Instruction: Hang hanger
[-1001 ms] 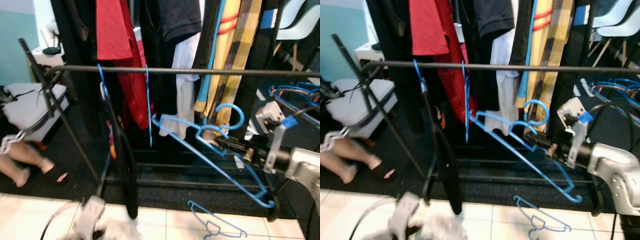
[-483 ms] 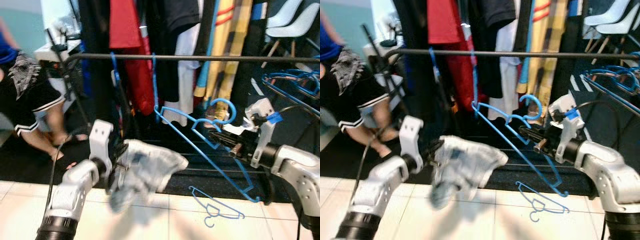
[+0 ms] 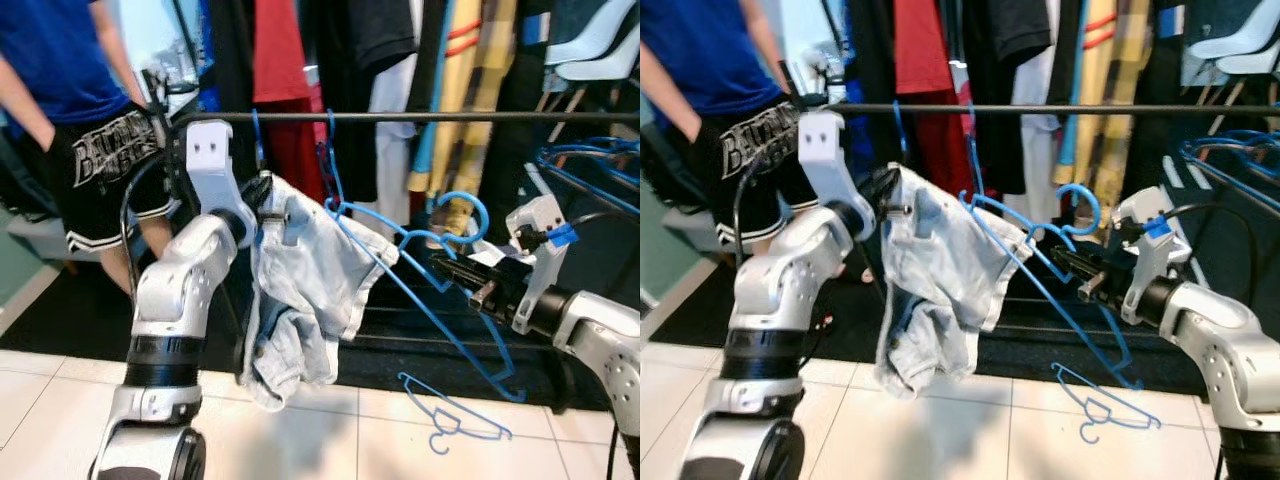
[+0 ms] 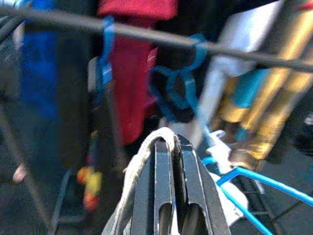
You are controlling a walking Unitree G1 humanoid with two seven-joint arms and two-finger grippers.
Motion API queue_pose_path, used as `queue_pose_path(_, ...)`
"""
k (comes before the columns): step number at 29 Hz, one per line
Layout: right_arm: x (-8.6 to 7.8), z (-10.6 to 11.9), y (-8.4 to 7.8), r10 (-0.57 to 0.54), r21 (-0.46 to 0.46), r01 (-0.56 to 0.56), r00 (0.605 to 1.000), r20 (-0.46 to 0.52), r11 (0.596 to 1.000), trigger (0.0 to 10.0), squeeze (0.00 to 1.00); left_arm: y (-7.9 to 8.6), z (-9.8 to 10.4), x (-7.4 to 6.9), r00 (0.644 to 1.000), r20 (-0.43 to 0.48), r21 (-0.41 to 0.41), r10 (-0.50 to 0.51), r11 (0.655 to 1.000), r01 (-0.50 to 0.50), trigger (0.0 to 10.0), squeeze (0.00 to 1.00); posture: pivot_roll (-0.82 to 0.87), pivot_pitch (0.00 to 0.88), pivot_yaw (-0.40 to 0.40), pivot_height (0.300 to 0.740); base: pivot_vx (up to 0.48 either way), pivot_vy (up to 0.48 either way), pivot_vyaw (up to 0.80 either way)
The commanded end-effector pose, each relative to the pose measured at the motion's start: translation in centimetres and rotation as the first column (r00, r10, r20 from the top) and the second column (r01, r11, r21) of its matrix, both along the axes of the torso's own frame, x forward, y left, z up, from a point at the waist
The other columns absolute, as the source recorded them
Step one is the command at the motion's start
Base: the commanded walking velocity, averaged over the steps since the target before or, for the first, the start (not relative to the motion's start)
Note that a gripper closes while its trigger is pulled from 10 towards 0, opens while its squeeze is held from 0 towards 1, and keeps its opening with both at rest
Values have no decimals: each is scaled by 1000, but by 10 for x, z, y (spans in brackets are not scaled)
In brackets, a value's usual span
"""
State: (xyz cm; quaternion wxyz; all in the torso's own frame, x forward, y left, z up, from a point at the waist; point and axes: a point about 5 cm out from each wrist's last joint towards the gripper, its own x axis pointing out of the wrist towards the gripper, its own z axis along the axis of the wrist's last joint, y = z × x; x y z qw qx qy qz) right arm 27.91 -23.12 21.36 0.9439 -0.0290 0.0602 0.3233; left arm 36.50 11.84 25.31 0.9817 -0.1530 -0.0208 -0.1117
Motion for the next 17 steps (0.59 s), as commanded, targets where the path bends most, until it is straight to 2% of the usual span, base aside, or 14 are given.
queue_pose_path(1,-3,7,-3,-1,4,1,1000,30,1000,10000,0,1,7,4,999,-21,-25,27,999,-28,10000,0,-145,0,85,740,0,0,0)
queue_pose_path(3,-15,14,-11,36,-5,-36,999,38,999,10000,0,-1,10,11,991,-106,-28,79,996,-82,10000,0,-149,0,88,740,0,0,0)
queue_pose_path(5,-20,16,-13,59,-8,-58,998,35,998,10000,0,-2,10,12,986,-137,-20,100,994,-103,10000,0,-148,0,88,740,0,0,0)
queue_pose_path(8,-26,17,-16,82,-19,-82,996,25,996,10000,0,-1,9,13,981,-154,-3,118,993,-120,10000,0,-147,0,88,740,0,0,0)
queue_pose_path(9,-33,18,-17,122,-33,-122,993,5,992,10000,0,-2,9,14,979,-159,18,128,992,-127,10000,0,-152,0,92,740,0,0,0)
queue_pose_path(10,-33,18,-17,122,-33,-122,993,5,992,10000,0,-2,9,14,979,-159,18,128,992,-127,10000,0,-152,0,92,740,0,0,0)
queue_pose_path(11,-42,17,-16,175,-41,-176,984,-28,983,10000,0,-5,9,14,978,-169,18,122,993,-121,10000,0,-152,0,92,740,0,0,0)
queue_pose_path(13,-42,17,-16,175,-41,-176,984,-28,983,10000,0,-5,9,14,978,-169,18,122,993,-121,10000,0,-152,0,92,740,0,0,0)
queue_pose_path(14,-59,16,-8,281,-46,-286,955,-90,957,10000,0,-12,12,15,979,-180,11,100,995,-100,10000,0,-154,0,93,740,0,0,0)
queue_pose_path(16,-59,16,-8,281,-46,-286,955,-90,957,10000,0,-12,12,15,979,-180,11,100,995,-100,10000,0,-154,0,93,740,0,0,0)
queue_pose_path(17,-63,16,-3,314,-36,-319,944,-102,947,10000,0,-16,14,14,980,-177,-8,87,996,-90,10000,0,-154,0,93,740,0,0,0)
